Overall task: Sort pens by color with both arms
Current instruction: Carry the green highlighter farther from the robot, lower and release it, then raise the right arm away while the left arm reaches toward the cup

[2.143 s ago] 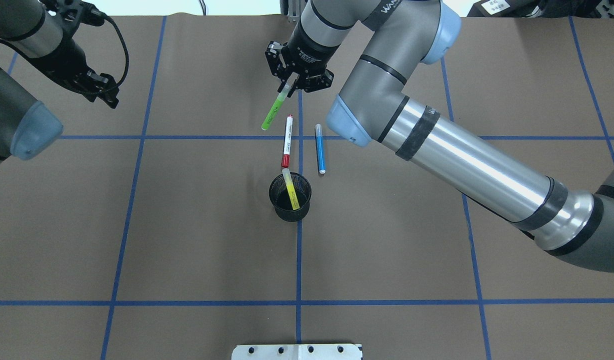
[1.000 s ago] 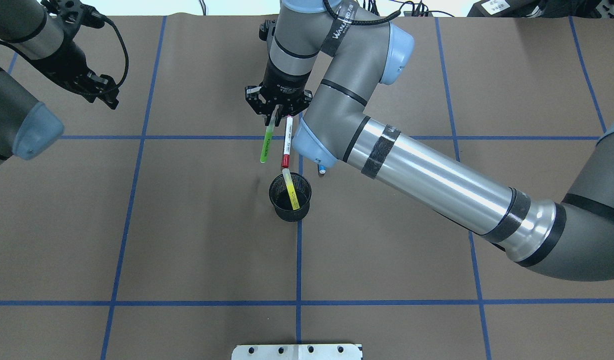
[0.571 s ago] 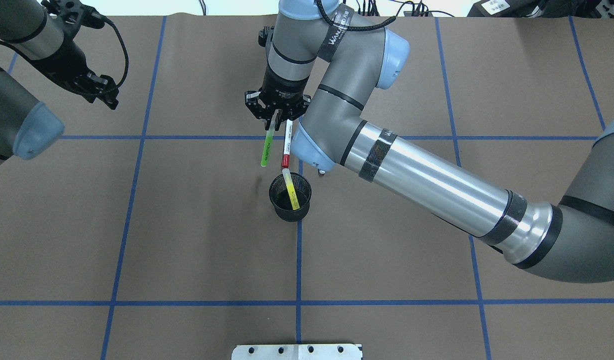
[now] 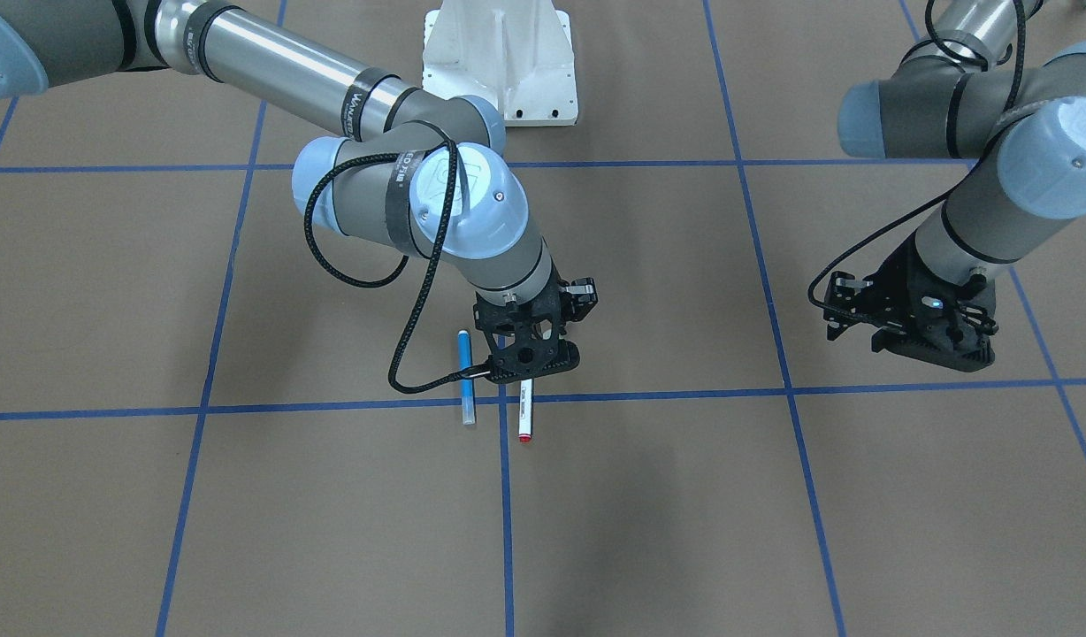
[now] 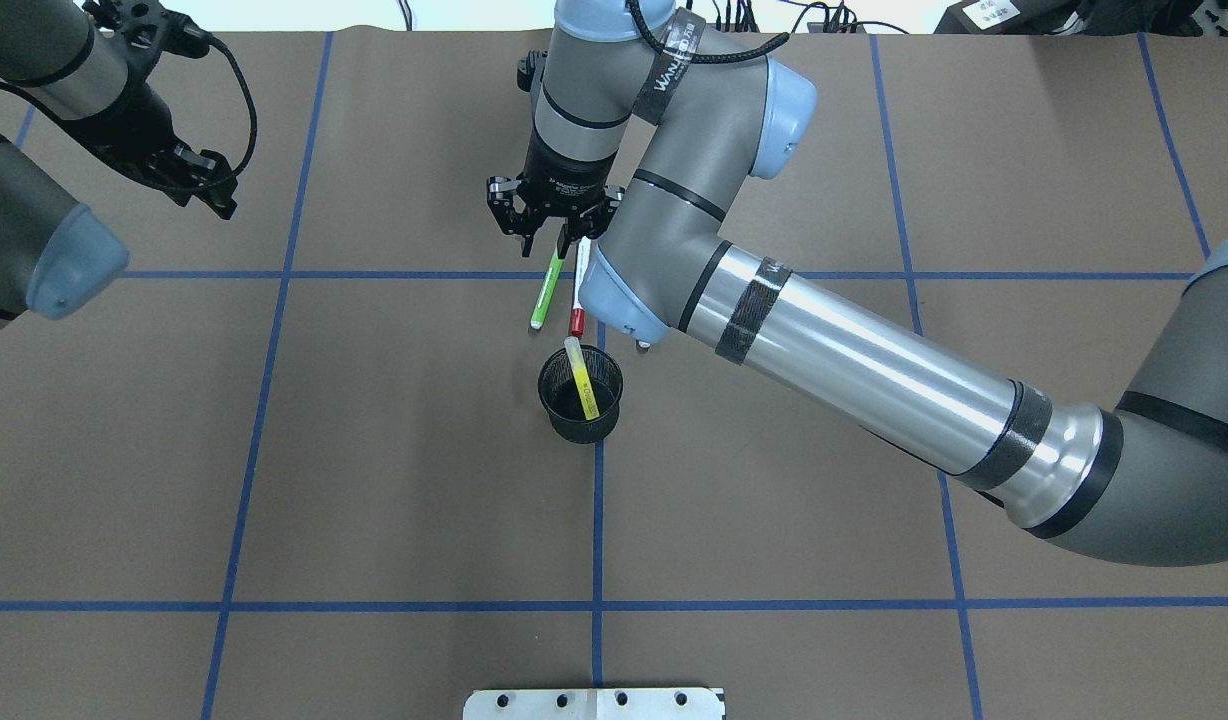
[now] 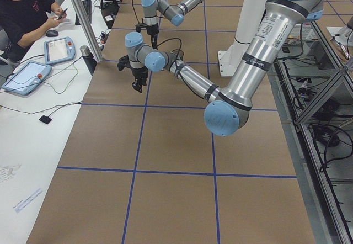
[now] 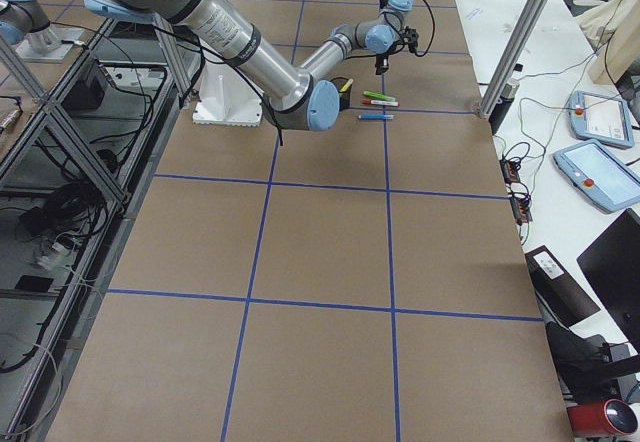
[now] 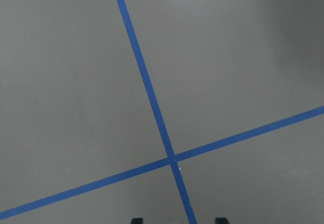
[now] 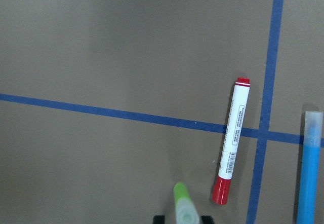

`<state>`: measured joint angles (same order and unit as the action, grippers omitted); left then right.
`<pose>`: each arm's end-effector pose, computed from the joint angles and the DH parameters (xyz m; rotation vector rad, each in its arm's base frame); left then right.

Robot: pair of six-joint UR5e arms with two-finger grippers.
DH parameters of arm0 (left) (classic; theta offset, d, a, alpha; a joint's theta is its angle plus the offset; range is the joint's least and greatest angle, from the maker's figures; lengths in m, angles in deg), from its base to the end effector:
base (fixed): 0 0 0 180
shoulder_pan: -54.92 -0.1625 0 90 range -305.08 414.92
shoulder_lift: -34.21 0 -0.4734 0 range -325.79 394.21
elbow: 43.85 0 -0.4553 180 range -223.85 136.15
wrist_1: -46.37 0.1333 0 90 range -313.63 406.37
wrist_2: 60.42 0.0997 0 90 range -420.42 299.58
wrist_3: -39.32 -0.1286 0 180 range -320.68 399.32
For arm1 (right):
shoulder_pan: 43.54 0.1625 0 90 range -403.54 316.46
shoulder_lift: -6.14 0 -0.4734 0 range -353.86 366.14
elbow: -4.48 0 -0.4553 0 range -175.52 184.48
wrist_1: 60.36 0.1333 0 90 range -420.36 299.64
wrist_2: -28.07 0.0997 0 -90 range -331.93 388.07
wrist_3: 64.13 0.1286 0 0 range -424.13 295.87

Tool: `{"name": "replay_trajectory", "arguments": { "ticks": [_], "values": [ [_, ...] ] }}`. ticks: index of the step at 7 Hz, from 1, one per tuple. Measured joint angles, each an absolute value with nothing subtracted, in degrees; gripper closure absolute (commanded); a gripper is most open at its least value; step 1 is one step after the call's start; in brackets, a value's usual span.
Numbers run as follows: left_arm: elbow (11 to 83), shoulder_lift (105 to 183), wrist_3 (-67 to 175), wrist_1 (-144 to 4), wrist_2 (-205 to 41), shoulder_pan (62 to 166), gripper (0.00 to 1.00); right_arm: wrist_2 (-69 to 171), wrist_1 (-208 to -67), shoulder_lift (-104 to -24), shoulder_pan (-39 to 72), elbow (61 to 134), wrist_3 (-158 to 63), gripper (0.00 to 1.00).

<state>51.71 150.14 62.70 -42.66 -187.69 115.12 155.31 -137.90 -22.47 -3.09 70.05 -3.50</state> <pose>0.3162 -0.6637 0.3879 0.1755 0.7993 0.2789 -0.6656 -0.6404 0.1063 -0.0233 -1.0267 -0.1040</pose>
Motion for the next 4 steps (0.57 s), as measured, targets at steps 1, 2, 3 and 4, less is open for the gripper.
{"name": "replay_trajectory", "arguments": {
  "ticks": [1, 2, 3, 4],
  "values": [
    [51.74, 150.16, 62.76, -42.65, -187.69, 115.11, 0.43, 155.15, -137.89, -22.42, -3.11, 70.05, -3.29, 0.02],
    [51.75, 150.46, 63.05, -42.59, -187.71, 115.02, 0.43, 155.10, -137.84, -22.38, -2.82, 70.09, -3.07, 0.02],
    [51.54, 151.42, 64.35, -42.57, -187.75, 114.82, 0.43, 155.78, -137.84, -22.58, -1.56, 70.53, -3.07, 0.01],
    [51.24, 152.72, 66.64, -42.58, -187.77, 114.37, 0.43, 158.28, -137.94, -23.88, 0.74, 71.88, -3.47, 0.01]
  ]
}}
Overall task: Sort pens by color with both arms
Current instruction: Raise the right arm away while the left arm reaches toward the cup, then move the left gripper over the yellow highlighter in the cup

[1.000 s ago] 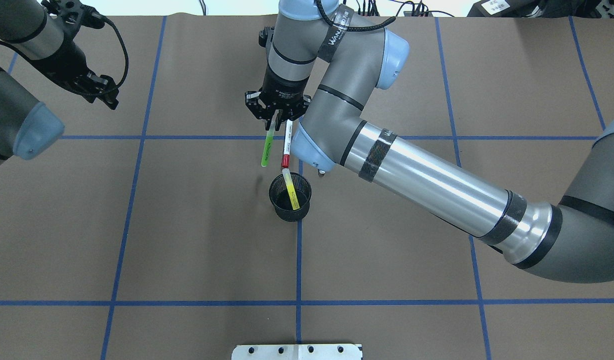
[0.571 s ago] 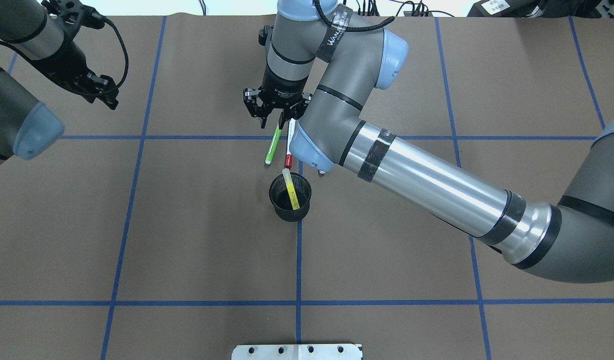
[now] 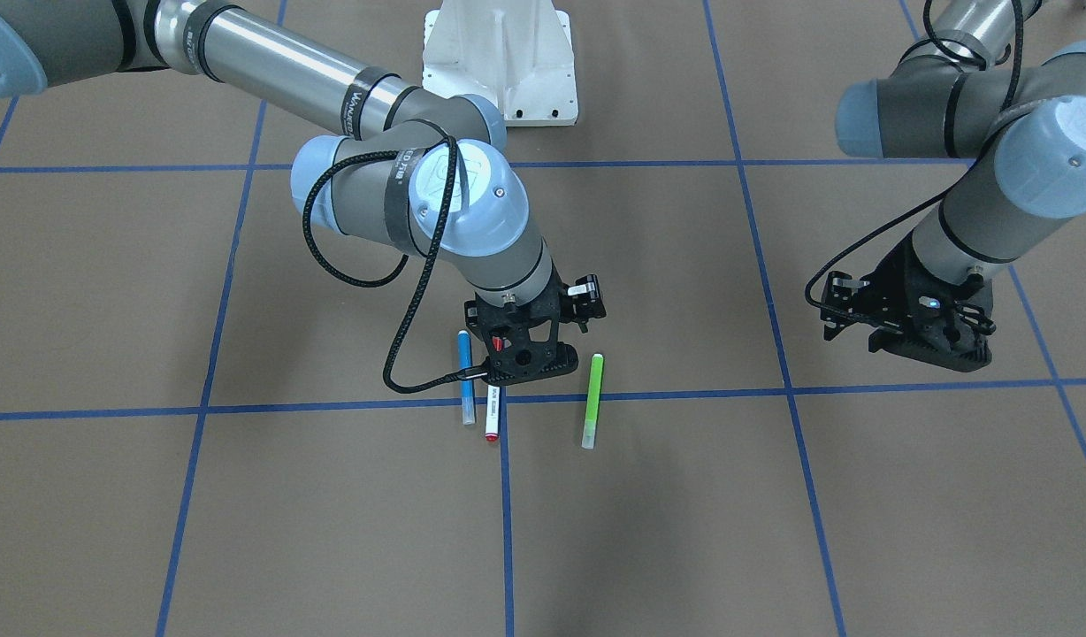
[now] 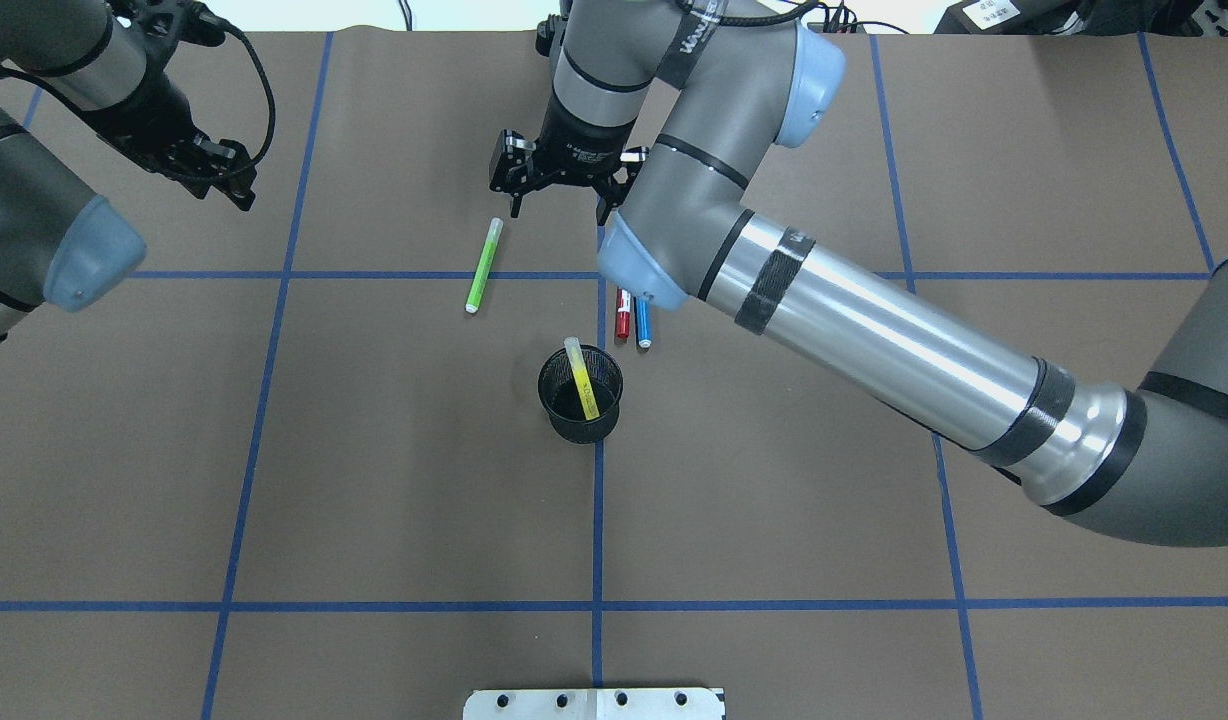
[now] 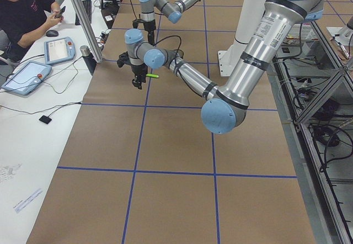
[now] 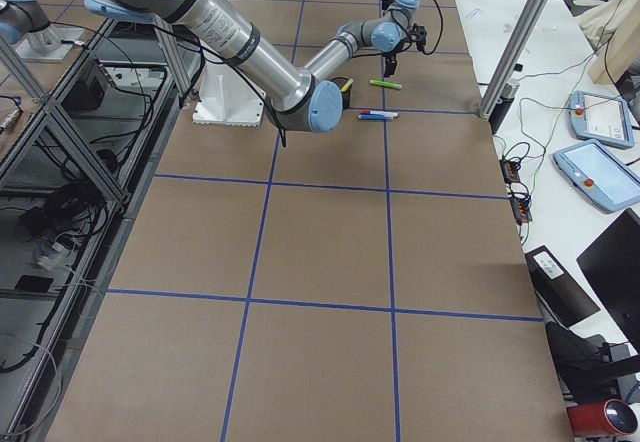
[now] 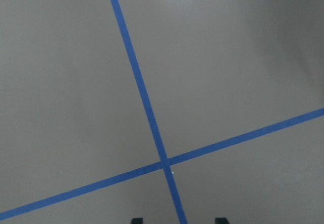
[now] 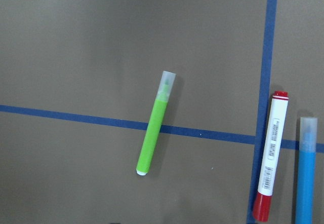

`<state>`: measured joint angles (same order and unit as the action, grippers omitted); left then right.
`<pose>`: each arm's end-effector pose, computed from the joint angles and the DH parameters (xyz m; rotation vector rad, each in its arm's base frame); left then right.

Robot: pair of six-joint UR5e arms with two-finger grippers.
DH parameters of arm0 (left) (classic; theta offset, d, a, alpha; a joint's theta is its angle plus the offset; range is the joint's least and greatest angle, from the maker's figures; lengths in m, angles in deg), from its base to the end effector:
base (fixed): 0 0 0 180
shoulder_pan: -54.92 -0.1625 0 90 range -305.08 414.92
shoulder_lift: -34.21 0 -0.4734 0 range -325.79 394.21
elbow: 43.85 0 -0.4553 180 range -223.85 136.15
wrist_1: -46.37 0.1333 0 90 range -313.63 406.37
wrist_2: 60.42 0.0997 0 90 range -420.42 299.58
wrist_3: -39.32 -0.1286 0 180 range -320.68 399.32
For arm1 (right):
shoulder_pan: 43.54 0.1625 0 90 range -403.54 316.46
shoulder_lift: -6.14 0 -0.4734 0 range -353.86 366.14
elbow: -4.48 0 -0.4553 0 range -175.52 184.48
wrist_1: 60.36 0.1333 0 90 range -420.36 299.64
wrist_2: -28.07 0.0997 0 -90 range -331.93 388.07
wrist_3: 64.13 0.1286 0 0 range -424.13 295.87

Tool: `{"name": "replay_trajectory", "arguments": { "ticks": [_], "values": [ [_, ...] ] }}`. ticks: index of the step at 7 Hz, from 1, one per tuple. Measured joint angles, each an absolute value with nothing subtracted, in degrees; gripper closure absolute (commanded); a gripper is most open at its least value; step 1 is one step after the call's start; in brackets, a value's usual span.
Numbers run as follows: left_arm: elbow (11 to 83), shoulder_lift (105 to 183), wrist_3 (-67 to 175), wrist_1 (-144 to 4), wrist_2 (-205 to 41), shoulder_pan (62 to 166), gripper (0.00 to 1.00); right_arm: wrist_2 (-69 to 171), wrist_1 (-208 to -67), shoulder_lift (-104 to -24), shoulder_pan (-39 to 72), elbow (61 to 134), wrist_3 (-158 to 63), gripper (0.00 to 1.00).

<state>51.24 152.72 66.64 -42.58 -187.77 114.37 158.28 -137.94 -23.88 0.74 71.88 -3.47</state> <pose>0.3307 -0.6690 0.3591 0.1727 0.8206 0.2381 -0.6172 -0.6721 0.1102 -0.0267 -1.0552 -0.0687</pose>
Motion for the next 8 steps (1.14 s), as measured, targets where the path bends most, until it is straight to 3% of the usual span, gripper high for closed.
{"name": "replay_trajectory", "arguments": {
  "ticks": [4, 8],
  "values": [
    [53.18, 155.20, 82.27, -43.92, -187.78, 109.78, 0.43, 168.22, -138.46, -40.25, 11.28, 85.46, -10.55, 0.02],
    [62.61, 157.10, 116.07, -45.57, -181.37, 97.68, 0.43, 169.83, -139.94, -52.35, 21.12, 90.78, -19.46, 0.01]
  ]
}}
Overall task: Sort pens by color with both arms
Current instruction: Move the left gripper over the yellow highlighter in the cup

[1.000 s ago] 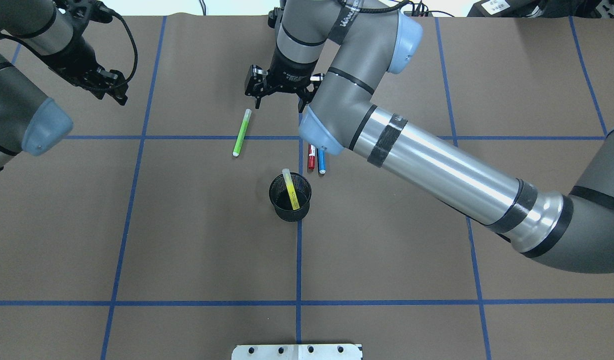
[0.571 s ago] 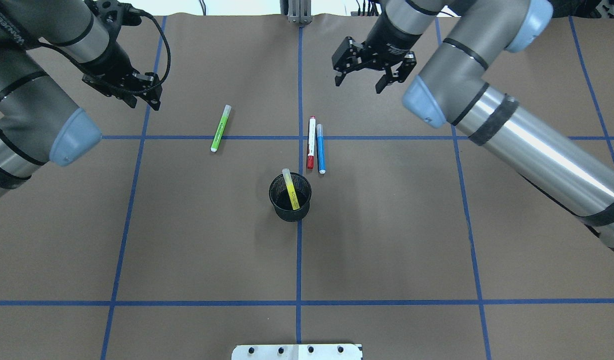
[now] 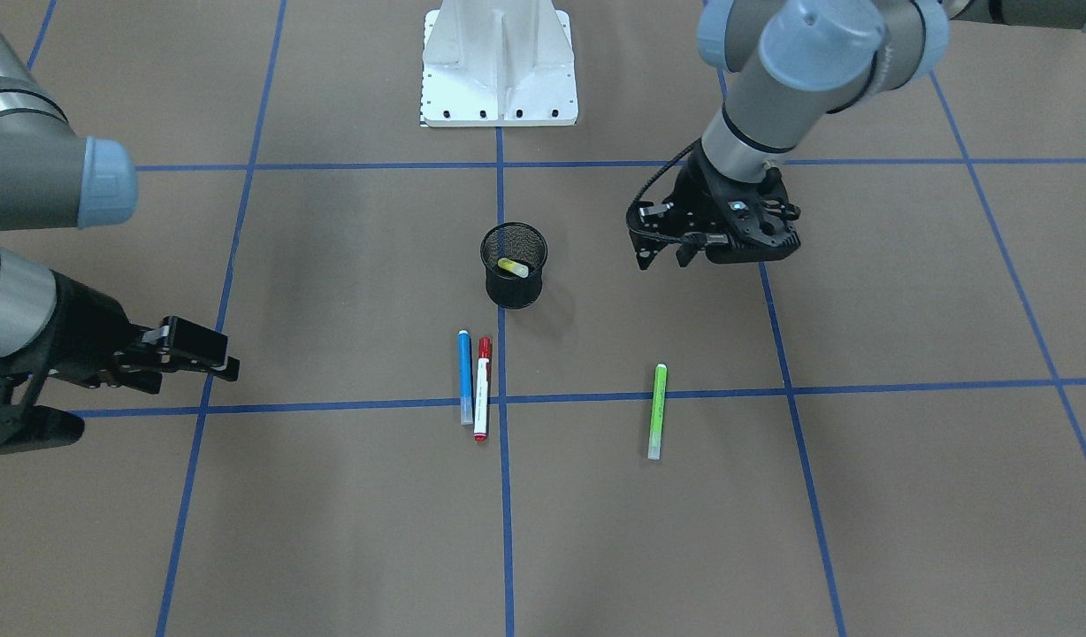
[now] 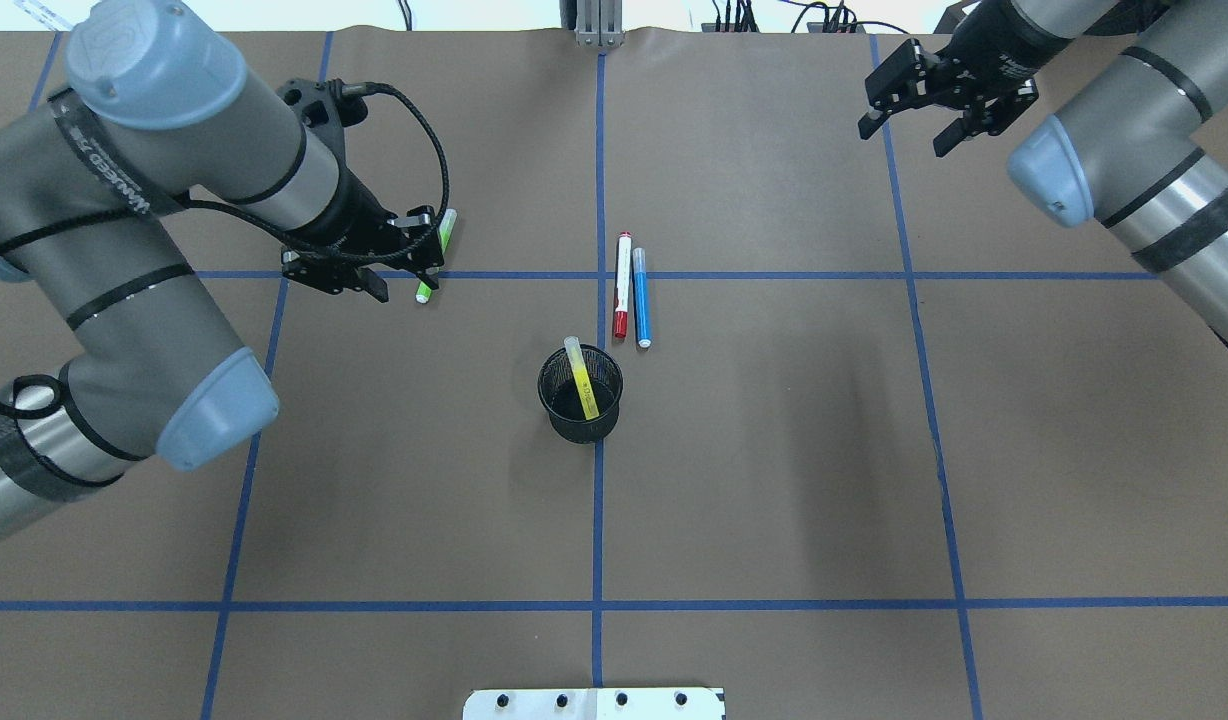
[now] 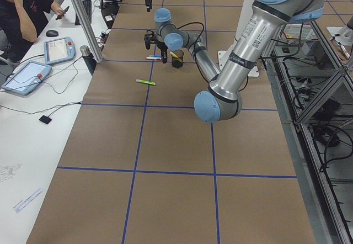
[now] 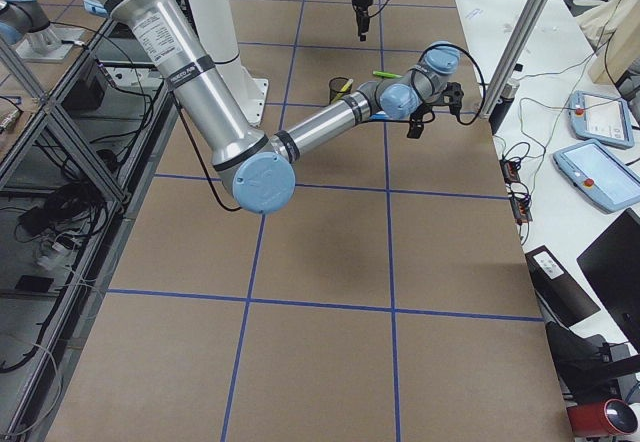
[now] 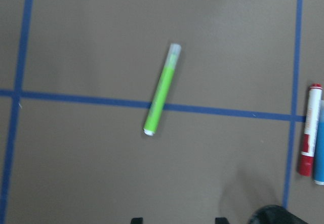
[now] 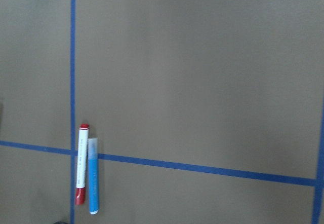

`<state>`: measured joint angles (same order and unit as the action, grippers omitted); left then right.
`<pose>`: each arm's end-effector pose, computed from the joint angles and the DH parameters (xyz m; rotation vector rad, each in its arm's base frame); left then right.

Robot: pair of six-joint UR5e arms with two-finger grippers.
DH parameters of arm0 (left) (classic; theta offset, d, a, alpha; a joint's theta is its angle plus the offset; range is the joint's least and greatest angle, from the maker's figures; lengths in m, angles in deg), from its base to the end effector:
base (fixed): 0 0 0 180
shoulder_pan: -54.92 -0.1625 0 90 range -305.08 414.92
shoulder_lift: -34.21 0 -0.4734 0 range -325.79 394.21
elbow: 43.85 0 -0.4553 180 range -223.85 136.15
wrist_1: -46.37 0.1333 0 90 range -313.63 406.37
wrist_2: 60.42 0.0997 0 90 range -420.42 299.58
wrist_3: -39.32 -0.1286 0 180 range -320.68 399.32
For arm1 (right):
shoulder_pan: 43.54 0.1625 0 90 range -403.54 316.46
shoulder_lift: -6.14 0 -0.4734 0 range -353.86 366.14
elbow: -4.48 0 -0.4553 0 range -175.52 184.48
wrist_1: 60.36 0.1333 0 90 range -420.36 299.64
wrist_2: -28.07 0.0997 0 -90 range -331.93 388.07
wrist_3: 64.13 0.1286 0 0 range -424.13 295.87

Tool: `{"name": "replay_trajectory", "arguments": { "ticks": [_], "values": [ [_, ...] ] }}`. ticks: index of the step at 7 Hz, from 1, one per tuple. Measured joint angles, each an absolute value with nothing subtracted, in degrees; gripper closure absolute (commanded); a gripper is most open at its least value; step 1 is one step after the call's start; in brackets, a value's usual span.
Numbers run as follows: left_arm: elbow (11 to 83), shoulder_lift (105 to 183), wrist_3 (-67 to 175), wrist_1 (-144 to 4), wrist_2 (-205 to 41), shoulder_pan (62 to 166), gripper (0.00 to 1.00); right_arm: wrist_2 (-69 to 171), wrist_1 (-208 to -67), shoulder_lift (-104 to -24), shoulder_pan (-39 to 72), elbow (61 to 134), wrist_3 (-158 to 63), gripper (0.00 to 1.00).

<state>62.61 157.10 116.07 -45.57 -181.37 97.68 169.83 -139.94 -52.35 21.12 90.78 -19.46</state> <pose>0.4699 -0.5260 0.2058 -0.0346 1.0066 -0.2293 -0.3037 -0.7167 0.3545 0.0099 -1.0630 0.0038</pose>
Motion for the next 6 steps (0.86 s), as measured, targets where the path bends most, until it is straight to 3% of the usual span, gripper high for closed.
{"name": "replay_trajectory", "arguments": {
  "ticks": [4, 6],
  "values": [
    [61.59, 162.02, 130.39, -46.08, -174.48, 89.02, 0.43, 162.69, -140.90, -59.77, 22.86, 94.62, -28.37, 0.01],
    [55.44, 166.05, 131.68, -48.17, -173.03, 88.55, 0.43, 162.37, -145.81, -61.49, 27.08, 95.70, -38.11, 0.01]
  ]
}}
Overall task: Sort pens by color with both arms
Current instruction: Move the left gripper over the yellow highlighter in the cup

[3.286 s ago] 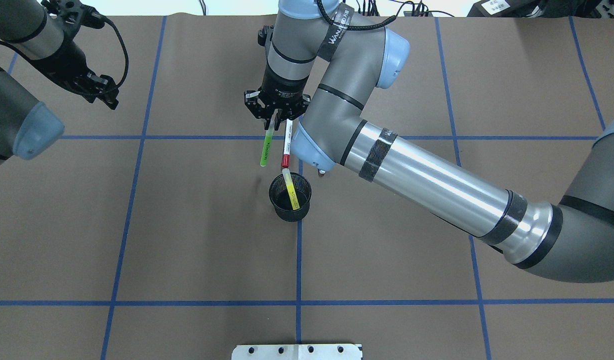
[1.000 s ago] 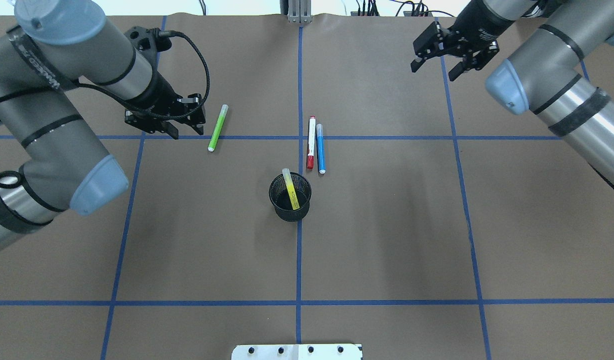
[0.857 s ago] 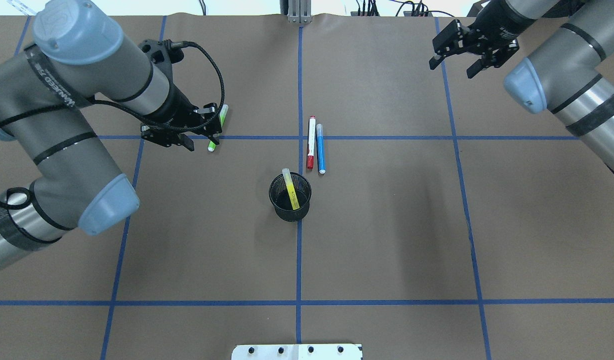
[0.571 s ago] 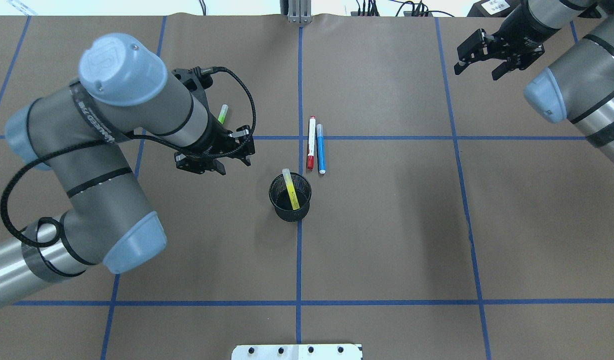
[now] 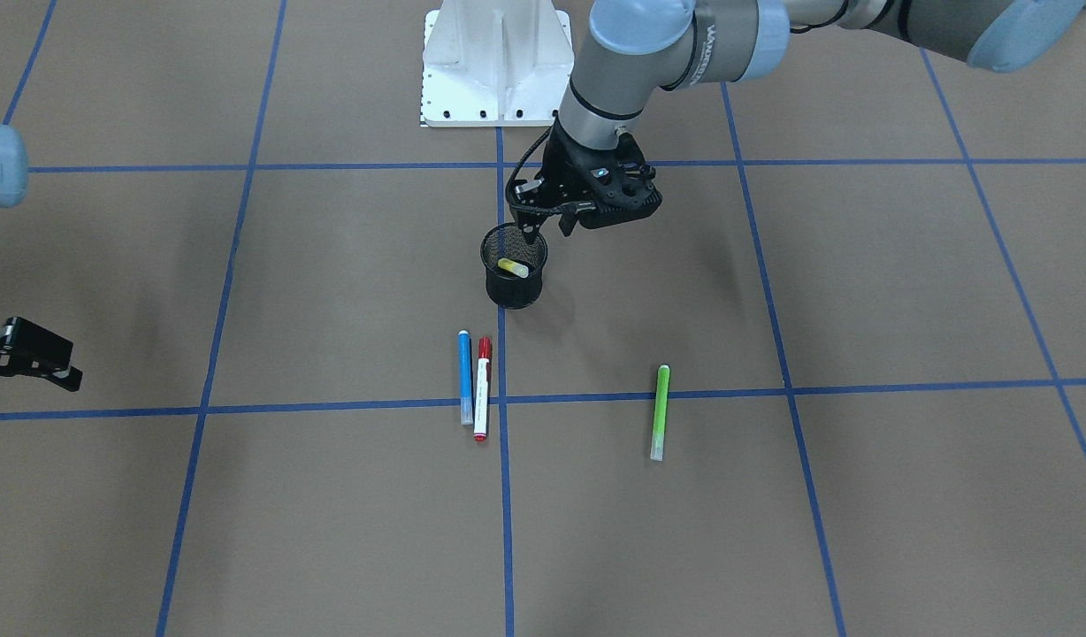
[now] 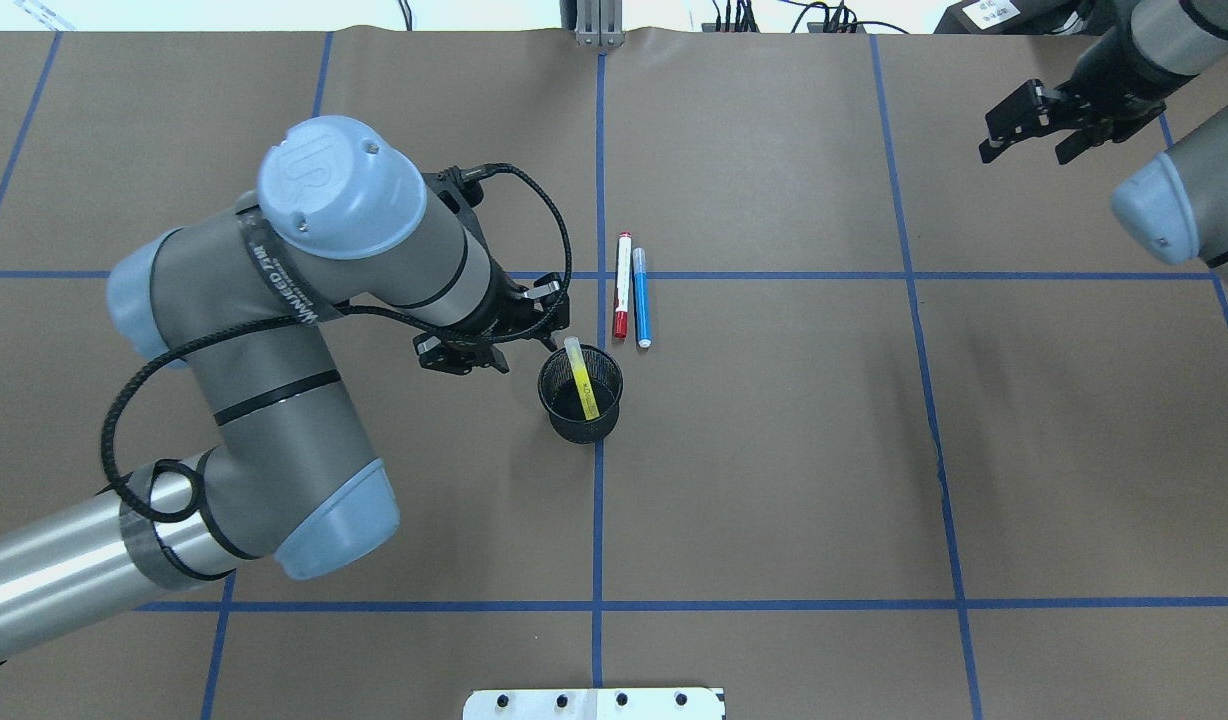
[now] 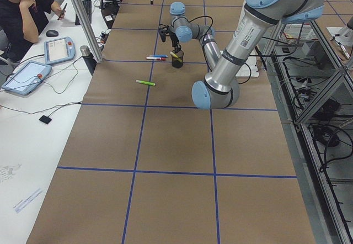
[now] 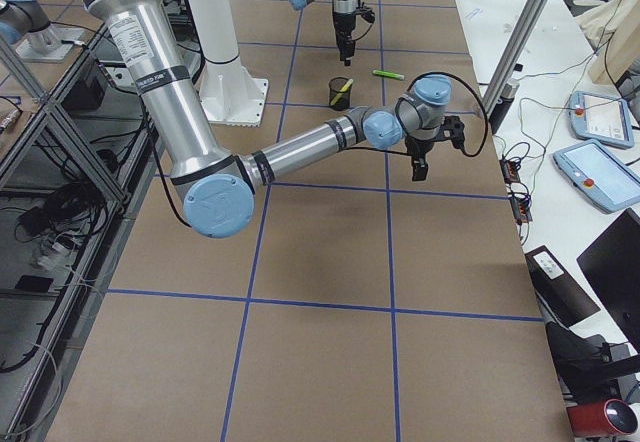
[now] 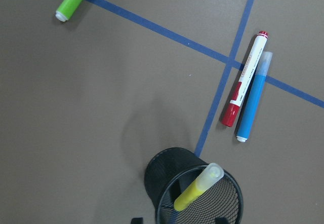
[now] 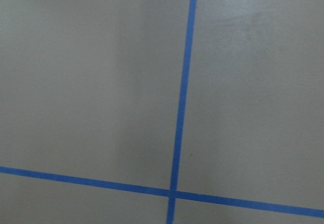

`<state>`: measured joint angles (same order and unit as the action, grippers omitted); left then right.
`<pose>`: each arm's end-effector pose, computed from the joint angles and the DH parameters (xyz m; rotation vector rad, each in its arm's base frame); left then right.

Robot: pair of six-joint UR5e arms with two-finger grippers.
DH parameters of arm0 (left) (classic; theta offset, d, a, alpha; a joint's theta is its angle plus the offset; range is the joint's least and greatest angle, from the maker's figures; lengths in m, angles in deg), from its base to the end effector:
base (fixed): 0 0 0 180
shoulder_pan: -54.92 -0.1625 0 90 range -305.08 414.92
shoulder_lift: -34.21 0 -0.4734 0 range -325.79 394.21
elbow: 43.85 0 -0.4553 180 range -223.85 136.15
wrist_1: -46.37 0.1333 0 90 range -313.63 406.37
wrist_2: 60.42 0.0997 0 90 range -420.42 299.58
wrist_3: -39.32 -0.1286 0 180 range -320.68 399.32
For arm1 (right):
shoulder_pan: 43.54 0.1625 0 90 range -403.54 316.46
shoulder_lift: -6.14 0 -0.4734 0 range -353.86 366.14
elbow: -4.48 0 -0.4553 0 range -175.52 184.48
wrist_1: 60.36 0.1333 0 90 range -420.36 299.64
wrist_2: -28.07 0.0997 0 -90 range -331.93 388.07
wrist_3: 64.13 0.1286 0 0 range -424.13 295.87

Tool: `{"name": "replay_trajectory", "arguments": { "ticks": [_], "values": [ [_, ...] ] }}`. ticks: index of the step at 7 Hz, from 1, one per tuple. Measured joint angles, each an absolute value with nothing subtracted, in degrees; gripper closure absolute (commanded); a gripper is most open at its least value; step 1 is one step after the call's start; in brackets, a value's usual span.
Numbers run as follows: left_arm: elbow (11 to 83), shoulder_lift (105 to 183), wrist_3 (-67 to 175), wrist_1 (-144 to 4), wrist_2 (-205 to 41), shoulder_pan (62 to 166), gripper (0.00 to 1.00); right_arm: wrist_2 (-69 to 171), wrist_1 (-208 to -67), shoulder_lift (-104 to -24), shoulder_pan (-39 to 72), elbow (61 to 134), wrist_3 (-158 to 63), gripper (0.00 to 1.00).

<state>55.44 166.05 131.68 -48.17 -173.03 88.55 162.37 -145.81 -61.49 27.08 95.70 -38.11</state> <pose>0.5828 -0.4884 0.1453 -0.0916 1.0261 -0.3805 -0.2008 -0.7019 0.4522 0.1377 -0.8774 -0.0816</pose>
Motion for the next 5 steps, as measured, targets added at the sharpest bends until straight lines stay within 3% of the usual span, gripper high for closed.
{"name": "replay_trajectory", "arguments": {
  "ticks": [5],
  "values": [
    [44.97, 171.78, 131.92, -51.27, -171.07, 88.38, 0.43, 160.59, -153.52, -61.76, 31.03, 97.47, -48.41, 0.01]
  ]
}}
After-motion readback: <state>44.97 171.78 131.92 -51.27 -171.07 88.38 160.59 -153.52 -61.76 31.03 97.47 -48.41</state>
